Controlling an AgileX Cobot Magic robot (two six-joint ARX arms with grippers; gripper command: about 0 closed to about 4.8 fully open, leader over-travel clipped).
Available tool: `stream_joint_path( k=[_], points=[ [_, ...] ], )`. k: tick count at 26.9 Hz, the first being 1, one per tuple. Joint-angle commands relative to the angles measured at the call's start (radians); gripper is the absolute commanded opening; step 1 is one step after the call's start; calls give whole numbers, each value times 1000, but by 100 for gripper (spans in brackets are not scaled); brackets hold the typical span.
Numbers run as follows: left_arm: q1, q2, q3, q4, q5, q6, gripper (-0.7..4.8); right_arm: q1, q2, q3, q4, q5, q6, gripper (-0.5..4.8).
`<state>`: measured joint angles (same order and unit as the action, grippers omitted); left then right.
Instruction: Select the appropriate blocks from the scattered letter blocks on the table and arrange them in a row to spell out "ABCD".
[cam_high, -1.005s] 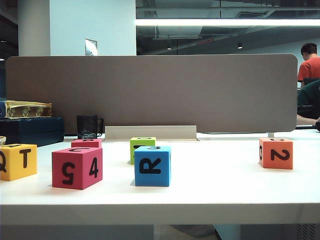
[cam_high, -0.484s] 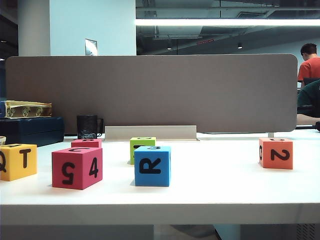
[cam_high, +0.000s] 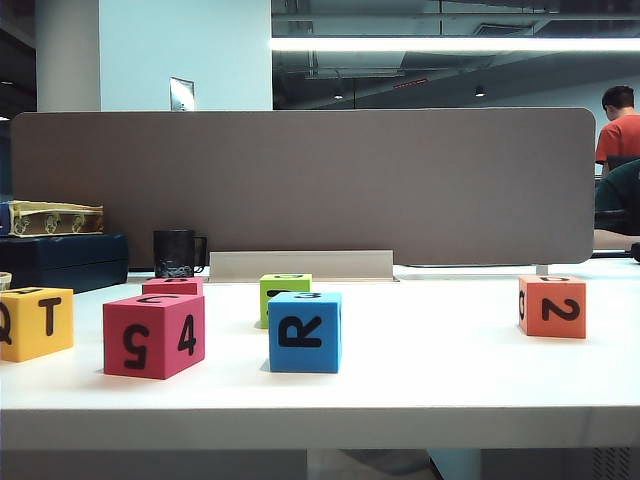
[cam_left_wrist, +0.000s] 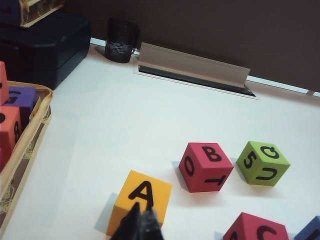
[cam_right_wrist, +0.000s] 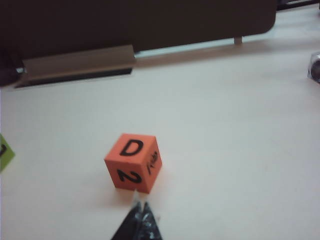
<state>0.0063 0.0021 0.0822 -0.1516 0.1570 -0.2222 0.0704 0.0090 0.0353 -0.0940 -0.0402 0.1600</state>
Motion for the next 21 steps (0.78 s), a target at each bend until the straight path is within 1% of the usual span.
stream_joint_path(
  k=[1,6,11,13,16,18,21],
  points=[
    [0,1,29,-11,5,-4,-5,8,-8,26,8,-7,3,-3],
    [0,2,79,-12,6,-45,-5,38,-8,69,8,-7,7,-3],
    [0,42,172,-27,30,-47,-5,75,-6,149,3,-4,19,-3],
    [0,71,201,-53,32,-47,-5,79,-4,183,-31,-4,29,-3],
    [0,134,246,-101,65,-39,-5,81,17,240,-87,-4,29,-3],
    [0,184,271,-102,97,-39,-5,81,44,280,-117,-5,29,-3],
    [0,255,314,-101,110,-34,-5,82,97,342,-154,-8,29,-3]
  ],
)
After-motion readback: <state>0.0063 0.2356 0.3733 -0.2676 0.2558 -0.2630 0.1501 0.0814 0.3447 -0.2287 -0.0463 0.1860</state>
